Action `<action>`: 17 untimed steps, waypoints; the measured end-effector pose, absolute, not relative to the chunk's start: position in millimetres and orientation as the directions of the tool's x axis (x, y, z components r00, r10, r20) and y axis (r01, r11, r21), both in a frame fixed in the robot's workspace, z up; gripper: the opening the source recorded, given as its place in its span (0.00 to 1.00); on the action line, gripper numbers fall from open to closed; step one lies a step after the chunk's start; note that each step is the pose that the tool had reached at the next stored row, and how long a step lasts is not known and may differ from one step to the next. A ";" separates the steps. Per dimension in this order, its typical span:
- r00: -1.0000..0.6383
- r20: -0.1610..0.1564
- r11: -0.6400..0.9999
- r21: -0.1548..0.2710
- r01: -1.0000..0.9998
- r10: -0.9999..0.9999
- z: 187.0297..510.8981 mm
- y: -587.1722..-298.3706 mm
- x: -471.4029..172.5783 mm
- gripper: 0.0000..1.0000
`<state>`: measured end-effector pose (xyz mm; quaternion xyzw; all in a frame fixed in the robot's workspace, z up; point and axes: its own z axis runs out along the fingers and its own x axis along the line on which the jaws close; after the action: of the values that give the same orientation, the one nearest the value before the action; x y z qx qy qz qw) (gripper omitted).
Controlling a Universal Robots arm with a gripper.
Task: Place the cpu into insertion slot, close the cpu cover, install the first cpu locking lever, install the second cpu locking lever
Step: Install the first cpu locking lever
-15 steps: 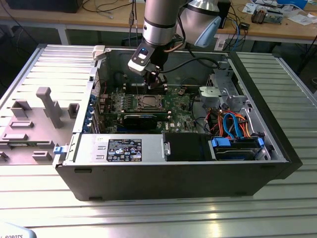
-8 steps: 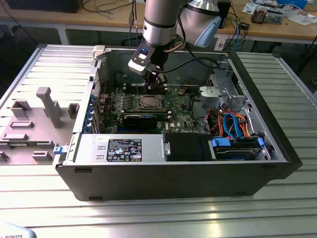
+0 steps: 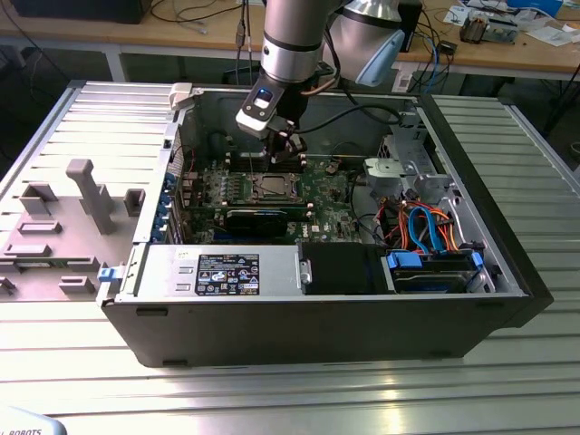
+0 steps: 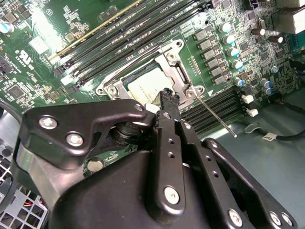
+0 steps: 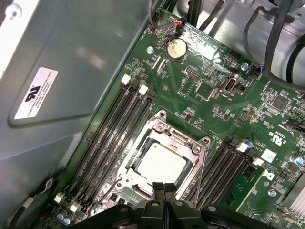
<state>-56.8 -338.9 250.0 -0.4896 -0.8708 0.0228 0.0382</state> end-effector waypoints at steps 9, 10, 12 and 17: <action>-0.549 0.044 0.551 -0.077 0.831 0.835 250.0 -338.9 -56.8 0.11; -0.552 0.044 0.554 -0.077 0.829 0.833 250.0 -338.9 -56.8 0.11; -0.557 0.044 0.559 -0.077 0.826 0.829 250.0 -338.9 -56.8 0.11; -0.571 0.044 0.573 -0.077 0.816 0.820 250.0 -338.9 -56.8 0.11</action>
<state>-56.8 -338.9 250.0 -0.4615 -0.8860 0.0240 0.0375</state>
